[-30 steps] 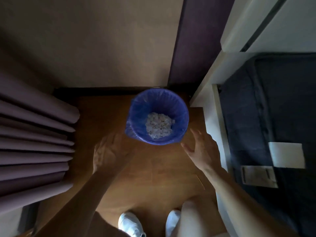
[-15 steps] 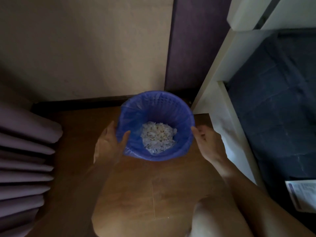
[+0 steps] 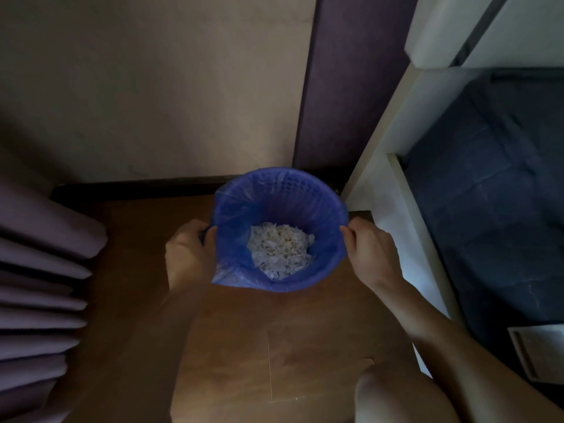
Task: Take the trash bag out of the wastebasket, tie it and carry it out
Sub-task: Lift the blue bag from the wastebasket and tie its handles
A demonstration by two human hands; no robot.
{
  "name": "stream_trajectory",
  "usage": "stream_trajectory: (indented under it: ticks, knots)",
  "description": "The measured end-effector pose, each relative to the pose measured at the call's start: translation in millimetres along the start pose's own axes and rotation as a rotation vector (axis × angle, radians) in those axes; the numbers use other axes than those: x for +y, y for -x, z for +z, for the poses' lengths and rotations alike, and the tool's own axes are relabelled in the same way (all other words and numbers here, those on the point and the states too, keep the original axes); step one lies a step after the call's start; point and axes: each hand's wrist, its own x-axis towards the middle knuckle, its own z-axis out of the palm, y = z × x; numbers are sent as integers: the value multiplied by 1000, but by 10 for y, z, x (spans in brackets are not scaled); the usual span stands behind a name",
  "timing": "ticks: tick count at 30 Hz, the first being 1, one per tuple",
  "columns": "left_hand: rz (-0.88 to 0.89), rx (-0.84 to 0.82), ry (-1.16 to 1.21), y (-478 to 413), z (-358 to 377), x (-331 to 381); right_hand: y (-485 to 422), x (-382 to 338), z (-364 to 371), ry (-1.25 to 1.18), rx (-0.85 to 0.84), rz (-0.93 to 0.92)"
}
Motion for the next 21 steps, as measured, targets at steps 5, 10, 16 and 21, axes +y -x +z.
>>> stream_trajectory:
  ticks: [5,10,16,21]
  knots:
    - [372,46,59,48,-27,211,-161,-196,-99,-113,-94,-65]
    - [30,4,62,66,-98,199,-36,-16,-37,-317,-13,65]
    - [-434,-325,185,-37,-43,35,64,24,-33,-206,-189,258]
    - [-263,-209,54,44,-41,110,33,-65,-77,-140,-111,150]
